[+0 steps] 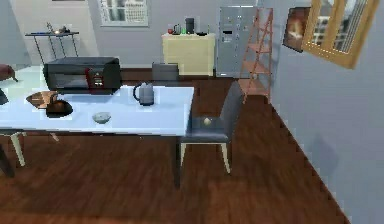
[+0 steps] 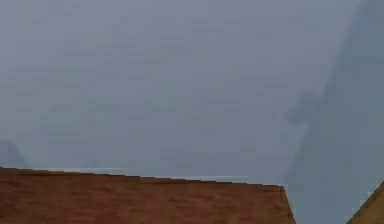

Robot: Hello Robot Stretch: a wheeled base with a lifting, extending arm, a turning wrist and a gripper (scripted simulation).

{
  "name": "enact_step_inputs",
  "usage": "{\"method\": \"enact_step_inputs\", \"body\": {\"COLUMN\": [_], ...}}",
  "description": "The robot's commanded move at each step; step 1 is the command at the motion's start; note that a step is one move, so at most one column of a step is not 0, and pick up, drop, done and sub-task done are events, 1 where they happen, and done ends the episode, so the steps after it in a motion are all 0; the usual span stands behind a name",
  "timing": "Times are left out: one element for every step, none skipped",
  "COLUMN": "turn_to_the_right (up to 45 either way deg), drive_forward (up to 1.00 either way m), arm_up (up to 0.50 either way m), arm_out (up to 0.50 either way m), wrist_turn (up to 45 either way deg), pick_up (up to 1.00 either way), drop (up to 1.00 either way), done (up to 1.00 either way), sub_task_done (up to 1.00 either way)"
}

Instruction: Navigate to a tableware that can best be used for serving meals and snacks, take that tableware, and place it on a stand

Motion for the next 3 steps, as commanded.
{"method": "enact_step_inputs", "body": {"turn_to_the_right": [6.0, 0.0, -24.0], "drive_forward": [0.00, 0.25, 0.00], "arm_up": [0.00, 0.00, 0.00], "arm_out": [0.00, 0.00, 0.00], "wrist_turn": [0.0, 0.0, 0.0], "pick_up": [0.00, 0.00, 0.00], "drop": [0.00, 0.00, 0.00], "done": [0.00, 0.00, 0.00], "sub_task_done": [0.00, 0.00, 0.00]}}
